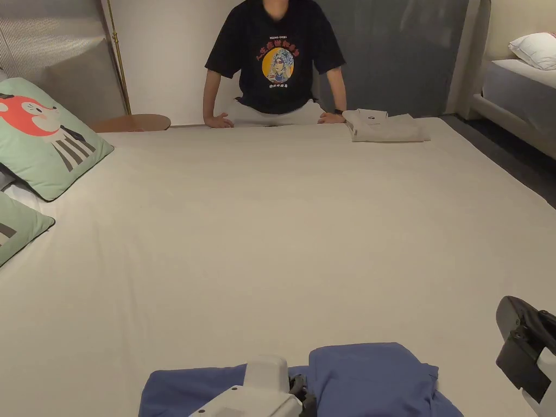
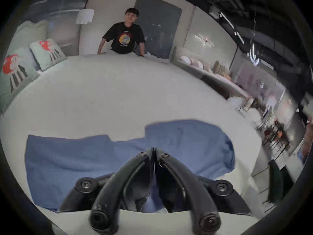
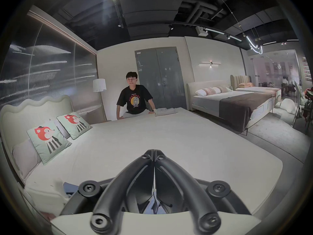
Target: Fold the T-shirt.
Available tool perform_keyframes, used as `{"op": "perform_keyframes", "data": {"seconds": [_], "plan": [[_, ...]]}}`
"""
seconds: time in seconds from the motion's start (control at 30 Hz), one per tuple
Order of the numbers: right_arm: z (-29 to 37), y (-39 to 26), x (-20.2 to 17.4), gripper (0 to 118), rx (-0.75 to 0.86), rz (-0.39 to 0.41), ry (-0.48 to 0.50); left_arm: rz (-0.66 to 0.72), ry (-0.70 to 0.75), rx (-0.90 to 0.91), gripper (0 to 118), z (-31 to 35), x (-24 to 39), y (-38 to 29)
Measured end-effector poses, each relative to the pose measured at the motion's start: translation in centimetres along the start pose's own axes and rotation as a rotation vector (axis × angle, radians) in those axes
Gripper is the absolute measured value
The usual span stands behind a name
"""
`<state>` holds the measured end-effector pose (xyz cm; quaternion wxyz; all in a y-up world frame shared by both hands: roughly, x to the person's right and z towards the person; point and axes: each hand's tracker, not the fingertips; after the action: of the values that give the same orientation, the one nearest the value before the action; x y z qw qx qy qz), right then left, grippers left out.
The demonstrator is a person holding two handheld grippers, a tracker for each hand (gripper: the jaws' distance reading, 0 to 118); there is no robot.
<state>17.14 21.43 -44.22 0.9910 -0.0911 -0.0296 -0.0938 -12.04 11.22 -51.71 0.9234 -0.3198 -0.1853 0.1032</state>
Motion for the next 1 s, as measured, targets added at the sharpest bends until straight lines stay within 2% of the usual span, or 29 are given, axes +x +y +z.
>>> {"op": "perform_keyframes", "data": {"seconds": [0.13,0.33,0.37,0.47,0.5,0.6,0.7,0.73,0.8,0.87,0.9,0.97,1.0], "plan": [[-0.2,0.0,-0.3,1,0.001,-0.008,0.0,0.173,-0.003,0.081,0,4.5,-6.7,2.4],[-0.9,-0.7,-1.9,1,-0.026,-0.009,0.035,0.495,-0.084,0.038,3,9.1,-19.7,2.6],[-1.0,-0.8,-2.2,1,-0.031,-0.005,0.04,0.54,-0.11,0.04,22,9.6,-21.5,2.1],[-1.1,-0.9,-3.1,1,-0.037,-0.005,0.051,0.626,-0.111,0.015,99,9.9,-25.2,1.2],[-1.1,-0.8,-3.4,1,-0.037,-0.003,0.053,0.646,-0.142,0.005,107,9.7,-26.1,0.8],[-1.1,-0.7,-4.1,1,-0.037,0.007,0.061,0.771,-0.284,-0.042,107,8.5,-28.2,-0.4],[-1.1,-0.6,-4.7,1,-0.036,0.018,0.068,0.873,-0.345,-0.103,106,6.2,-29.2,-1.8],[-1.1,-0.6,-4.8,1,-0.035,0.019,0.07,0.887,-0.335,-0.118,106,5.6,-28.3,-1.9],[-1.0,-0.4,-5.1,1,-0.032,0.023,0.073,0.856,-0.405,-0.061,104,5.4,-27.4,-1.7],[-0.9,-0.3,-5.2,1,-0.03,0.029,0.073,0.88,-0.421,-0.128,94,4.3,-26.5,-1.3],[-0.9,-0.3,-5.3,1,-0.03,0.029,0.074,0.845,-0.4,-0.165,82,3.7,-26.0,-1.3],[-0.9,-0.2,-5.4,1,-0.029,0.027,0.076,0.749,-0.25,-0.196,32,3.2,-25.1,-1.1],[-0.8,-0.2,-5.4,1,-0.027,0.027,0.075,0.722,-0.18,-0.218,12,3.1,-25.2,-1.0]]}}
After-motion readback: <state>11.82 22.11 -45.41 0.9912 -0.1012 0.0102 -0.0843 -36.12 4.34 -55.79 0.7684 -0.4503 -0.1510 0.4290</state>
